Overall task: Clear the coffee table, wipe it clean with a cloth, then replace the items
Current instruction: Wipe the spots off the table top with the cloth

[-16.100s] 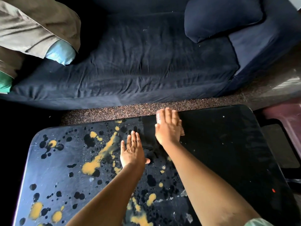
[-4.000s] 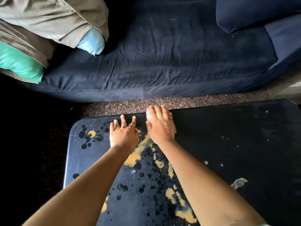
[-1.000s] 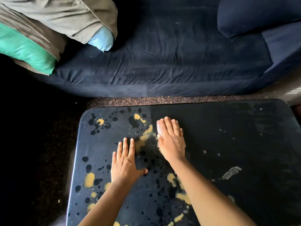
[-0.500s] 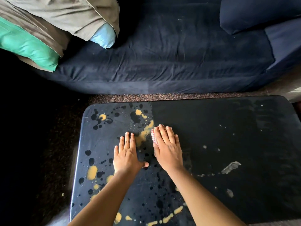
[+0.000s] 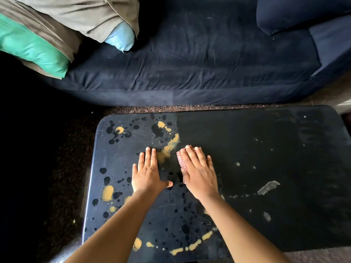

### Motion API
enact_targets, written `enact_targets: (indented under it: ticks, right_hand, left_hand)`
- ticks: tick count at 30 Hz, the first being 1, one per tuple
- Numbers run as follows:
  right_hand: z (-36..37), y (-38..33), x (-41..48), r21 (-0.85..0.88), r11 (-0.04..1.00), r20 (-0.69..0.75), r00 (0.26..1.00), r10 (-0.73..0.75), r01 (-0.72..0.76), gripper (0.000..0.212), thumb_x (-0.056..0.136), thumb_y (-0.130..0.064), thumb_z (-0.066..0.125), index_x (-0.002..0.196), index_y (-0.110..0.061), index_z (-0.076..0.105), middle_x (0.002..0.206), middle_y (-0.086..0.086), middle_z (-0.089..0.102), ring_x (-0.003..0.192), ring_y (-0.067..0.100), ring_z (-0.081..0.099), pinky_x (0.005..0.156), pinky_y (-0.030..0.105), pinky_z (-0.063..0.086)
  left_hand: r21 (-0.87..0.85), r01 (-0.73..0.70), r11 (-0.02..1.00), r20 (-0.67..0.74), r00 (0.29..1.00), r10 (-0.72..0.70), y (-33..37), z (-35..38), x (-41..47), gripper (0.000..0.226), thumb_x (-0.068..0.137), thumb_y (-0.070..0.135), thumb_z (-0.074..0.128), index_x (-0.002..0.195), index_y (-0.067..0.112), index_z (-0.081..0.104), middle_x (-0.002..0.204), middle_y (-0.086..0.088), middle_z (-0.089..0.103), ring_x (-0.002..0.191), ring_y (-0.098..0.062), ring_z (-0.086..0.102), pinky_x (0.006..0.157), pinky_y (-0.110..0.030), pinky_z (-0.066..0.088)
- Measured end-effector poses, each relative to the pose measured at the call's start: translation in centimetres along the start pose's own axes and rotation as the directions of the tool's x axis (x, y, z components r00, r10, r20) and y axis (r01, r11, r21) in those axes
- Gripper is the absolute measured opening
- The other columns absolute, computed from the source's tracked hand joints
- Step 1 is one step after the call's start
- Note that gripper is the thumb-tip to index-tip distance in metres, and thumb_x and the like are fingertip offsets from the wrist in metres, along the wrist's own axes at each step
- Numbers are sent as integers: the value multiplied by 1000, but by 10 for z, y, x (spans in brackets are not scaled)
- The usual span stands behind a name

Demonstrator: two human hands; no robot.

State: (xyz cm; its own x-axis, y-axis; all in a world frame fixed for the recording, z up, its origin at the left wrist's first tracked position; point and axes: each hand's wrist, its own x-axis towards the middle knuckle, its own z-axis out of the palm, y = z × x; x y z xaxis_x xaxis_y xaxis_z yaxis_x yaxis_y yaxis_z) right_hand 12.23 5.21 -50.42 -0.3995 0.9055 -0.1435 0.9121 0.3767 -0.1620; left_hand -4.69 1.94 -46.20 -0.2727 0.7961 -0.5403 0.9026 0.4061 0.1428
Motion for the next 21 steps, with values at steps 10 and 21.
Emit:
enact_targets:
  ticks: [10, 21]
  right_hand:
    - [4, -24, -4, 86, 986, -51, 988, 146, -142, 68, 85, -33, 52, 148, -23, 27, 154, 0, 28, 141, 30, 26, 109, 53, 32]
    - [-5, 4, 7, 119, 881, -52, 883, 467, -459, 66, 91, -33, 50, 149, -20, 24, 156, 4, 23, 142, 32, 20, 111, 52, 27]
  left_hand:
    - [-18, 9, 1000, 5, 1000, -9, 1, 1, 0, 125, 72, 60, 70, 149, 17, -19, 158, 2, -22, 146, -19, -15, 120, -42, 3]
    - [-18, 15, 1000, 37, 999, -14, 2, 0, 1, 126, 73, 59, 70, 149, 17, -20, 157, 2, -24, 146, -20, -16, 120, -43, 3]
